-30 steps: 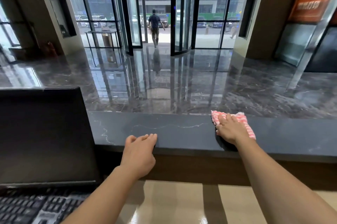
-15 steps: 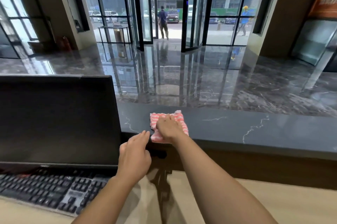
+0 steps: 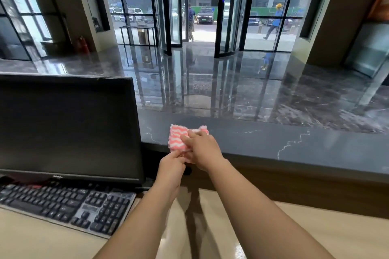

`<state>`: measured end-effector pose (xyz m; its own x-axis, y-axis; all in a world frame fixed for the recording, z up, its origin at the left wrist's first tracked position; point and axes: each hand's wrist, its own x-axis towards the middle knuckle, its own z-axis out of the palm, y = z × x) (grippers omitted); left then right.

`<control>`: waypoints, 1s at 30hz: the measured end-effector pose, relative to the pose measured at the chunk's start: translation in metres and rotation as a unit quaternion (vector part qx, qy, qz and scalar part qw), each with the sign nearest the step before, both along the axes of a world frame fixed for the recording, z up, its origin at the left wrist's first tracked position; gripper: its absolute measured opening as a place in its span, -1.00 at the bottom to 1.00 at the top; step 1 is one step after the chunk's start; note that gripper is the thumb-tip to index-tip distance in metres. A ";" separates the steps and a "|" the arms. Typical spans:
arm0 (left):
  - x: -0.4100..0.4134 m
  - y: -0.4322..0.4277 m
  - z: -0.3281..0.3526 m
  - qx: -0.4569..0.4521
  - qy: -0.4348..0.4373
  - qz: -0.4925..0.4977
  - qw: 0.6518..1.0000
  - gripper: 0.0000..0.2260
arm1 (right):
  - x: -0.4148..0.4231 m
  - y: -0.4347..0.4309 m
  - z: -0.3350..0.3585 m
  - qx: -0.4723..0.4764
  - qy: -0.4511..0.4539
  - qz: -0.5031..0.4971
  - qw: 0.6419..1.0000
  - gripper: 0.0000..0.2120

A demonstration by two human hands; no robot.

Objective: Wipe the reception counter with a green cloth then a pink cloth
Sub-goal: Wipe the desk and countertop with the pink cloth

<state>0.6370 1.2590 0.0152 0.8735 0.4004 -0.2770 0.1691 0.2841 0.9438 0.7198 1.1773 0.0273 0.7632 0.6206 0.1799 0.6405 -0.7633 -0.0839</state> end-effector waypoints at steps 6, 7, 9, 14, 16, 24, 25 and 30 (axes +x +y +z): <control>0.007 -0.068 0.006 -0.026 0.018 -0.024 0.999 -0.69 | 0.003 -0.073 0.001 0.015 0.028 -0.012 0.999 -0.64; 0.008 -0.082 0.008 -0.037 0.031 -0.026 0.999 -0.72 | 0.004 -0.089 0.002 0.018 0.036 -0.015 0.999 -0.62; 0.010 -0.108 0.010 -0.059 0.050 -0.028 0.997 -0.76 | 0.005 -0.119 0.003 0.027 0.051 -0.025 0.998 -0.57; 0.023 -0.183 0.006 -0.075 0.047 -0.058 0.994 -0.77 | 0.006 -0.198 0.002 0.059 0.080 -0.063 0.993 -0.46; 0.028 -0.210 0.003 -0.100 0.055 -0.064 0.991 -0.76 | 0.007 -0.228 0.002 0.067 0.093 -0.078 0.990 -0.45; 0.026 -0.244 0.003 -0.081 0.036 -0.074 0.993 -0.73 | 0.003 -0.254 0.005 0.038 0.047 -0.074 0.995 -0.59; 0.024 -0.240 0.003 -0.081 0.032 -0.075 0.993 -0.73 | 0.003 -0.250 0.005 0.036 0.042 -0.070 0.996 -0.61; 0.021 -0.204 0.002 -0.089 0.023 -0.043 0.995 -0.71 | 0.002 -0.208 0.002 0.029 0.034 -0.053 0.998 -0.63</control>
<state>0.6581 1.0551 0.0169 0.8873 0.2654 -0.3772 0.2423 0.4275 0.8709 0.7217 0.9696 0.0297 0.8355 0.5265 0.1575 0.5481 -0.8189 -0.1702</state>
